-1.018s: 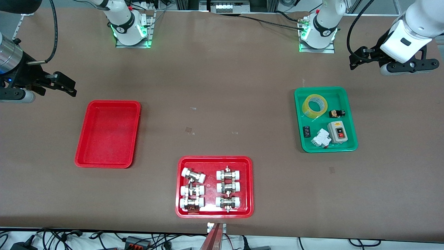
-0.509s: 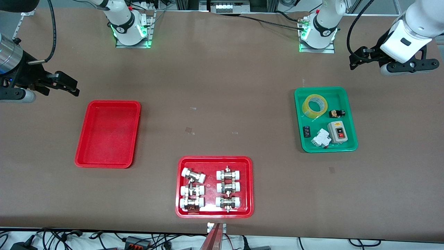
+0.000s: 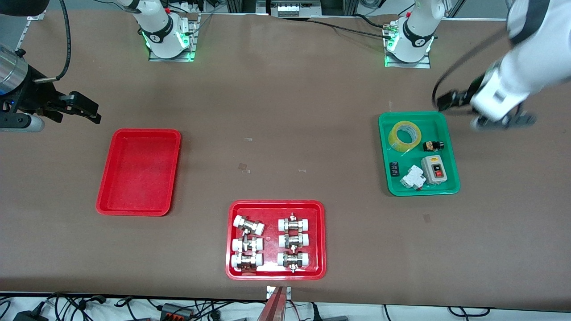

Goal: Left arm passes tape to right arm into tray
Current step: 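Lower the left gripper onto the yellow tape roll in the green tray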

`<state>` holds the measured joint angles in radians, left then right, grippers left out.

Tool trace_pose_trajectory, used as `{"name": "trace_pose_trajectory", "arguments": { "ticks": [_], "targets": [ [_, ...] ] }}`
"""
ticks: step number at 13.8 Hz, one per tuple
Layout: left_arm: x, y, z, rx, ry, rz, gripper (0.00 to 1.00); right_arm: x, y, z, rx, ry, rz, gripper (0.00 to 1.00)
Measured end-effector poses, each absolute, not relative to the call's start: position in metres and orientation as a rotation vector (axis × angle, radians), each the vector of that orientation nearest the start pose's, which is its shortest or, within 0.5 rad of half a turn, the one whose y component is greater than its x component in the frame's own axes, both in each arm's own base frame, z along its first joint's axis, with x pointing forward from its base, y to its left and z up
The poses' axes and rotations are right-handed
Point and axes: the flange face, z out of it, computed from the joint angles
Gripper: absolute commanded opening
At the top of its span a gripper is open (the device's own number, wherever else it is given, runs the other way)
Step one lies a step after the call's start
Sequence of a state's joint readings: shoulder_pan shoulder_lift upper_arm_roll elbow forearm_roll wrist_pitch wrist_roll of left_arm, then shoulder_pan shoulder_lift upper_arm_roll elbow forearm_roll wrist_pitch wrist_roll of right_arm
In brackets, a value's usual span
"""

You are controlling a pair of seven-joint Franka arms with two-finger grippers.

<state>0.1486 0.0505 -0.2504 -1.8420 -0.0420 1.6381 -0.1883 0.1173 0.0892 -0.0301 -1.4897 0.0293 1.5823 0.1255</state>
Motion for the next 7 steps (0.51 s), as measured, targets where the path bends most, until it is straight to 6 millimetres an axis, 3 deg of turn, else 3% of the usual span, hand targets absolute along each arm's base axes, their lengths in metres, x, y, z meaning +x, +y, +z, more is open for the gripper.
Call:
{"name": "trace_pose_trajectory", "arguments": {
  "ticks": [3, 7],
  "targets": [
    [0.555, -0.052, 0.388, -3.131, -0.166, 0.507, 1.0, 0.581, 0.054, 0.613, -3.114, 0.062, 0.0, 1.0],
    [0.516, -0.049, 0.301, -3.116, -0.178, 0.542, 1.0, 0.581, 0.054, 0.613, -3.114, 0.064, 0.001, 1.0]
  ]
}}
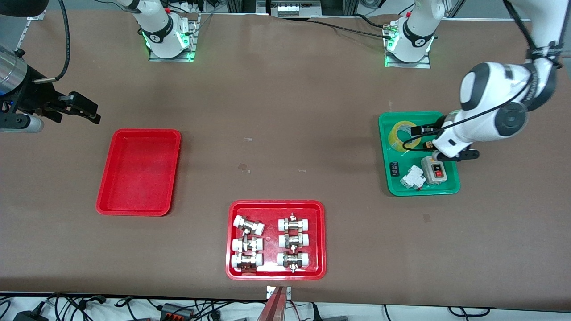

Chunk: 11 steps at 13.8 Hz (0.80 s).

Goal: Left arm passes tape to right arm into tray
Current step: 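Lower the left gripper onto the yellow tape roll in the green tray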

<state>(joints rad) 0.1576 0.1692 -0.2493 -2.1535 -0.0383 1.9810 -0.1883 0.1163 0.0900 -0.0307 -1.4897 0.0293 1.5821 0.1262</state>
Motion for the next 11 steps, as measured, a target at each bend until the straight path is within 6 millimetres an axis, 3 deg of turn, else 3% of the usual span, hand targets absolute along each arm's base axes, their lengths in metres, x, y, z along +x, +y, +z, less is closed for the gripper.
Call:
{"name": "trace_pose_trajectory", "arguments": {
  "ticks": [3, 11],
  "targets": [
    [0.49, -0.046, 0.263, -3.089, -0.152, 0.545, 1.0, 0.581, 0.054, 0.613, -3.114, 0.064, 0.001, 1.0],
    [0.471, -0.031, 0.222, -3.086, -0.188, 0.588, 1.0, 0.581, 0.054, 0.613, -3.114, 0.064, 0.001, 1.0]
  ]
}}
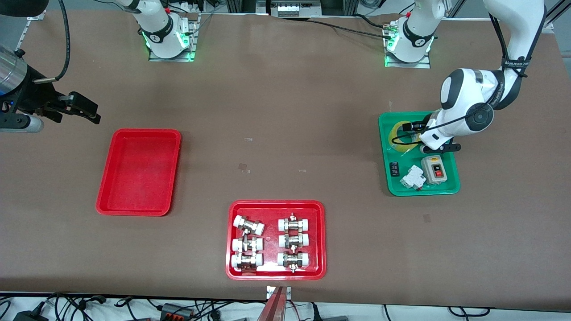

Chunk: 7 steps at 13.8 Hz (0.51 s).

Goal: Left arm passes tape to right arm into tray
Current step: 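Lower the left gripper onto the yellow tape roll in the green tray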

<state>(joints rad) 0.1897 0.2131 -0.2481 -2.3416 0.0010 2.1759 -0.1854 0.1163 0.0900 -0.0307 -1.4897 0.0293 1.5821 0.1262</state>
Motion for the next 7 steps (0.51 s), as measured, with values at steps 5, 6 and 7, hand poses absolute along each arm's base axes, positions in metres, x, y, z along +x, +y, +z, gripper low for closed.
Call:
{"name": "trace_pose_trajectory", "arguments": {
  "ticks": [5, 6, 7],
  "targets": [
    [0.471, -0.029, 0.205, -3.08, -0.157, 0.577, 0.75, 0.581, 0.054, 0.613, -3.114, 0.063, 0.001, 1.0],
    [0.47, -0.029, 0.203, -3.078, -0.155, 0.584, 0.67, 0.581, 0.054, 0.613, -3.113, 0.063, 0.001, 1.0],
    [0.469, -0.029, 0.201, -3.077, -0.155, 0.589, 0.63, 0.581, 0.054, 0.613, -3.113, 0.063, 0.001, 1.0]
  ]
}}
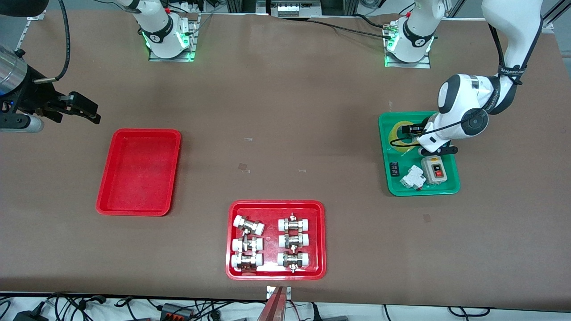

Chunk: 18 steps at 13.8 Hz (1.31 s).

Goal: Left arm passes tape to right arm into tray
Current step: 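Lower the left gripper onto the yellow tape roll in the green tray, then grasp the tape roll rim with the left gripper while the right gripper advances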

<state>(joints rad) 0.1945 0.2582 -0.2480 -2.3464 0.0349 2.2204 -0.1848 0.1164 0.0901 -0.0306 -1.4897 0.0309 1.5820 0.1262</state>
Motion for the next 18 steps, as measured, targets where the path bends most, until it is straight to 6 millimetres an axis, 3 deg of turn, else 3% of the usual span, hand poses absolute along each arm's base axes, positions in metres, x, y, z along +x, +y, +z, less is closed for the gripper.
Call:
{"name": "trace_pose_trajectory", "arguments": {
  "ticks": [2, 3, 6, 7, 10, 14, 18],
  "targets": [
    [0.469, -0.028, 0.2, -3.08, -0.157, 0.578, 0.6, 0.581, 0.055, 0.612, -3.113, 0.059, 0.006, 1.0],
    [0.469, -0.028, 0.199, -3.082, -0.158, 0.571, 0.5, 0.581, 0.056, 0.611, -3.113, 0.057, 0.014, 1.0],
    [0.465, -0.025, 0.195, -3.089, -0.17, 0.551, 0.07, 0.579, 0.057, 0.599, -3.115, 0.052, 0.098, 1.0],
    [0.465, -0.024, 0.195, -3.091, -0.17, 0.546, 0.01, 0.579, 0.058, 0.592, -3.112, 0.046, 0.147, 1.0],
    [0.466, -0.017, 0.195, -3.112, -0.059, 0.547, 0.01, 0.581, 0.067, 0.578, -3.041, 0.037, 0.23, 1.0],
    [0.467, 0.007, 0.198, -3.132, -0.025, 0.54, 0.0, 0.582, 0.077, 0.573, -2.935, 0.041, 0.258, 1.0],
    [0.475, 0.005, 0.226, -3.114, 0.007, 0.575, 0.0, 0.585, 0.081, 0.567, -2.895, 0.044, 0.28, 1.0]
  ]
}}
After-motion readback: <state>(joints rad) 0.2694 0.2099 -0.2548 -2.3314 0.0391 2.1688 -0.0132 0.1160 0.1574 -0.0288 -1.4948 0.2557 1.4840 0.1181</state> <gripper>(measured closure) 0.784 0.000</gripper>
